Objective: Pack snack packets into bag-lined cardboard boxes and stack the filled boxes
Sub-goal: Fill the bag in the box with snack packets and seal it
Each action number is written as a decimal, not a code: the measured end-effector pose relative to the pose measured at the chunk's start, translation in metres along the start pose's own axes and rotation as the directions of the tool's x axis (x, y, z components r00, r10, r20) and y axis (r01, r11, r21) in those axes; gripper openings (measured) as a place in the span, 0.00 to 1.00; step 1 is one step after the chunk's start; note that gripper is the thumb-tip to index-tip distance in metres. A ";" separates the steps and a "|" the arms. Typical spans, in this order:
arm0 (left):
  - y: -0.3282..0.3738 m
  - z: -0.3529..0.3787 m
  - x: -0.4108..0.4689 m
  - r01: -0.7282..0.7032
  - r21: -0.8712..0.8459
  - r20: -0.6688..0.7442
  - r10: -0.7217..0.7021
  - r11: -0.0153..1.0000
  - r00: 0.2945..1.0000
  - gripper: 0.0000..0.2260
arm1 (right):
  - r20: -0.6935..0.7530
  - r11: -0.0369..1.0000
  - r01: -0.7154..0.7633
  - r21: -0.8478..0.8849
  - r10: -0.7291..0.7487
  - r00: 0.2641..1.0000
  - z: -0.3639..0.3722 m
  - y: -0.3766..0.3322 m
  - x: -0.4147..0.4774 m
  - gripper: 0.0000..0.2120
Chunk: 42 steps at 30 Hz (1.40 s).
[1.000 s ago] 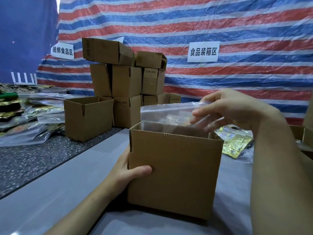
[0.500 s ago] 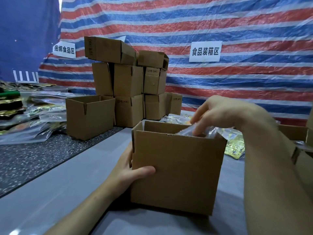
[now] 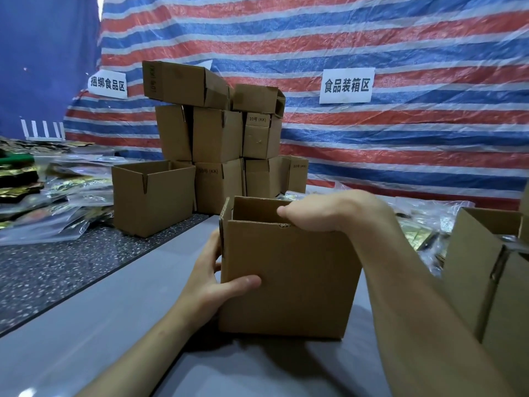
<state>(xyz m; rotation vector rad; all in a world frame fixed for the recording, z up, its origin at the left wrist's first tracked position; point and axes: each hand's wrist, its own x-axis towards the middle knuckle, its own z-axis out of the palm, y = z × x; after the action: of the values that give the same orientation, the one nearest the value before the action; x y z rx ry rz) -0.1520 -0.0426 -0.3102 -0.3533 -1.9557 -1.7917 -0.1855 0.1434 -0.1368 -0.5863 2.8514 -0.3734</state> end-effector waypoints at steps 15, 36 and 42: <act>-0.004 -0.002 0.002 0.037 -0.036 -0.027 -0.038 0.999 0.999 0.45 | -0.009 0.910 0.205 0.359 -0.216 0.976 -0.006 0.012 -0.001 0.24; -0.006 0.000 0.003 0.047 -0.054 -0.019 -0.048 0.997 0.999 0.44 | -0.419 0.529 -0.164 0.833 0.796 0.437 0.059 0.154 0.097 0.21; -0.006 0.001 0.004 0.034 -0.054 -0.020 -0.035 0.998 0.999 0.43 | -0.269 0.505 -0.391 0.769 0.812 0.518 0.101 0.164 0.108 0.31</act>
<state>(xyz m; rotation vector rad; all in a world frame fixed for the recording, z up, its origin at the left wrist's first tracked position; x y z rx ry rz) -0.1581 -0.0430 -0.3131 -0.3189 -1.9132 -1.8656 -0.3163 0.2247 -0.2949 0.9296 2.8631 -1.5093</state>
